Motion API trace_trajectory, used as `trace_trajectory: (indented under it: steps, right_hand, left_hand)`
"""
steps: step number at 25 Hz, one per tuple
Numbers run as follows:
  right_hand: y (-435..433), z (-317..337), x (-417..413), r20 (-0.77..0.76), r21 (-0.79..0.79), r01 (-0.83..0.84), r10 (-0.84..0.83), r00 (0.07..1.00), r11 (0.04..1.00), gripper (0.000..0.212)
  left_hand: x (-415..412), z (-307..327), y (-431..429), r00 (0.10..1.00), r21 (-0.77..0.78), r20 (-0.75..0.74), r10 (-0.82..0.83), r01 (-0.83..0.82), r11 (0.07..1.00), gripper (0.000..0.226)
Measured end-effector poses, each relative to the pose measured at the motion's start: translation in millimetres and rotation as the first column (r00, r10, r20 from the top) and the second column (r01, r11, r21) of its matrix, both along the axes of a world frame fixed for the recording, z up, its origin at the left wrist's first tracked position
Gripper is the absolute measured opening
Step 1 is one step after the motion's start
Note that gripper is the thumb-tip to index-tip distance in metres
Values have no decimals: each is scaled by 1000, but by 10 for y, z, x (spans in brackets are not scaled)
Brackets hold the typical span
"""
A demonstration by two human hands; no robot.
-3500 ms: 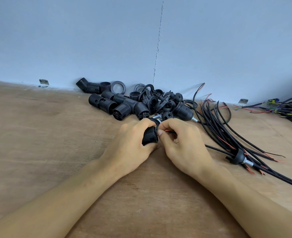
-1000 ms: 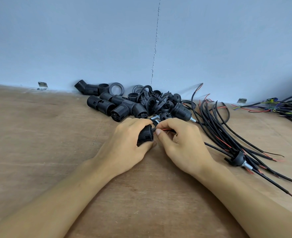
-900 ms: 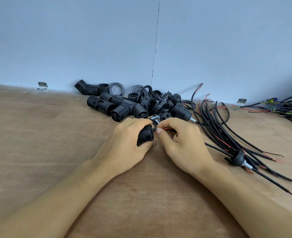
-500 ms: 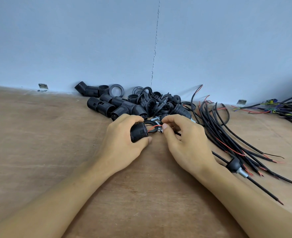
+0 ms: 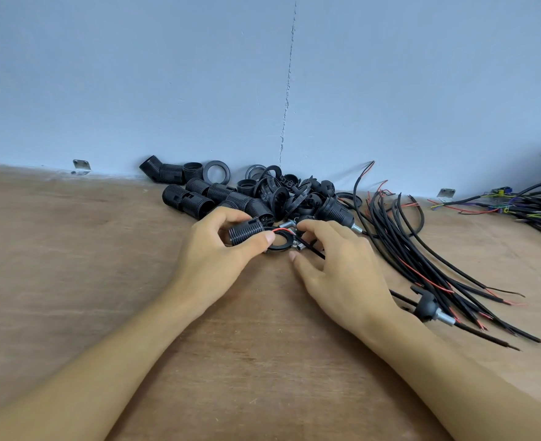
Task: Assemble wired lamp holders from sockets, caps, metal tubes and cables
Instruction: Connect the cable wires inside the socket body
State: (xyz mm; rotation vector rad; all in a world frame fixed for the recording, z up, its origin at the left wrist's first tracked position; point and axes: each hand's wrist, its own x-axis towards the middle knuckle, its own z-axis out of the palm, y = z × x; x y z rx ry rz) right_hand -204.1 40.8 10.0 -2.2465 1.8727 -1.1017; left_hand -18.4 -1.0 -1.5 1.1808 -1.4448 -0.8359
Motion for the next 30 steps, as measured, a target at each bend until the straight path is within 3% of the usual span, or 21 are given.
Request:
trace_trajectory:
  steps: [8, 11, 13, 15, 19, 23, 30]
  right_hand:
    - [21, 65, 0, -37, 5, 8, -7, 999, 1000, 39]
    - [-1, 187, -71, 41, 17, -17, 17, 999, 1000, 36]
    - [-52, 335, -218, 145, 90, -50, 37, 989, 995, 38]
    - [-105, 470, -424, 139, 219, -28, -3, 990, 975, 50]
    - [-139, 527, -691, 83, 452, -25, -14, 996, 892, 60]
    - [-132, 560, -754, 80, 540, -69, 31, 996, 839, 61]
    - [37, 768, -904, -227, 792, 96, 144, 963, 604, 63]
  left_hand:
    - [22, -22, -72, 984, 82, -141, 111, -100, 992, 45]
    - [31, -30, -93, 978, 96, -170, 125, -109, 989, 41]
    - [38, -40, -103, 976, 102, -181, 118, -100, 990, 34]
    - [33, -53, -116, 977, 110, -179, 119, -100, 989, 31]
    - [45, -66, -140, 952, 103, -212, 223, -205, 973, 32]
    - [97, -66, -186, 929, 105, -235, 287, -269, 957, 33]
    - [76, -76, -173, 957, 109, -194, 217, -199, 974, 36]
